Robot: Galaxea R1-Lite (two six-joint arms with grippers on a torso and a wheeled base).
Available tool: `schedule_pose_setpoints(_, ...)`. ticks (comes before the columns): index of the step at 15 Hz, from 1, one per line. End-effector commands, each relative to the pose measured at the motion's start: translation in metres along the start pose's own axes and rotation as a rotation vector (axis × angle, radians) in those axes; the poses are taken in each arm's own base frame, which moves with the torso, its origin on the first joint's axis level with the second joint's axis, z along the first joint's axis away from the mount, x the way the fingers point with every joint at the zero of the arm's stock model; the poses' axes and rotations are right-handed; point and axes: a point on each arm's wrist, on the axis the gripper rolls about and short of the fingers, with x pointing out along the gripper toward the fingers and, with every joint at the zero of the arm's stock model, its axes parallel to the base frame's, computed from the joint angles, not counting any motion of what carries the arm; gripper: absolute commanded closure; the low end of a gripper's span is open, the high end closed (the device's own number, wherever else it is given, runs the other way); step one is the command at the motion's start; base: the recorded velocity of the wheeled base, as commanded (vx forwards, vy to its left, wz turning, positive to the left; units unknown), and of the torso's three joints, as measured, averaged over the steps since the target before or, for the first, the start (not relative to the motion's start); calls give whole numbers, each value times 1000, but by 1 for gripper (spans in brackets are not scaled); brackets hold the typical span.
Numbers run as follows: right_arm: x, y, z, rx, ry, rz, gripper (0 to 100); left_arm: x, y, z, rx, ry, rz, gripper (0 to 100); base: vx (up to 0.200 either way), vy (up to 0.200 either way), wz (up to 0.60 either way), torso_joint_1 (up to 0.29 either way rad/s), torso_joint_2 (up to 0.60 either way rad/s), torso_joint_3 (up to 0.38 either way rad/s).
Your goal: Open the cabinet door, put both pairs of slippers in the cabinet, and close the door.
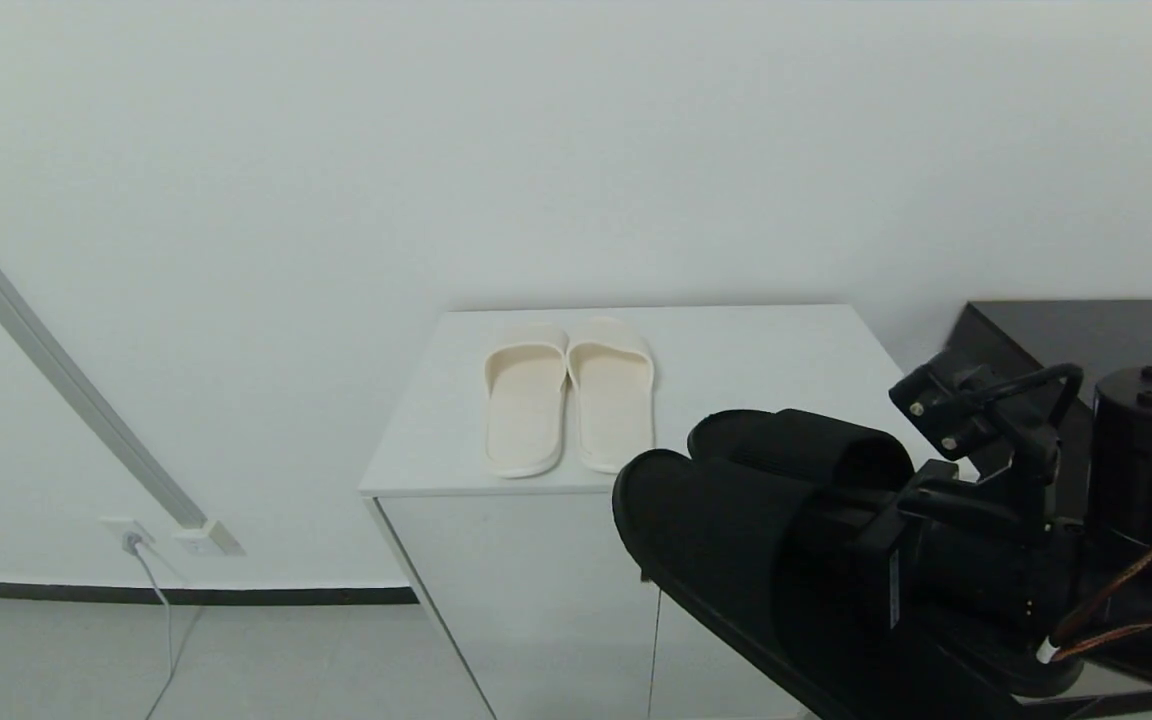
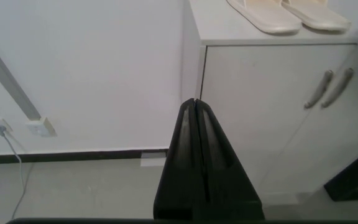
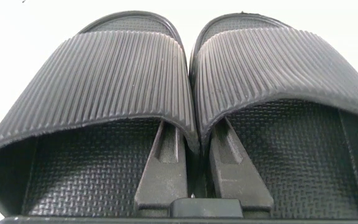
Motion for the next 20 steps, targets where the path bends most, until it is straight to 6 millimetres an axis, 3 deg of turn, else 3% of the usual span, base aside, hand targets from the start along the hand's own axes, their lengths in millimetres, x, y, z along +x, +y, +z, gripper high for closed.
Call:
schedule_pose_setpoints(1, 0, 0, -2, 0, 5, 1, 100, 0, 0, 0, 0, 2, 1, 100, -200, 0, 0, -2, 12, 2)
schedule_pose_setpoints(3, 0, 0, -3, 0, 9, 0, 100, 0, 0, 0, 0, 0, 1, 100, -200, 0, 0, -2, 0, 5)
schedule_pose_setpoints(20, 0, -1, -18, -25, 20, 8, 100, 0, 0, 0, -2, 2, 2, 100, 0, 0, 0, 0, 0, 0)
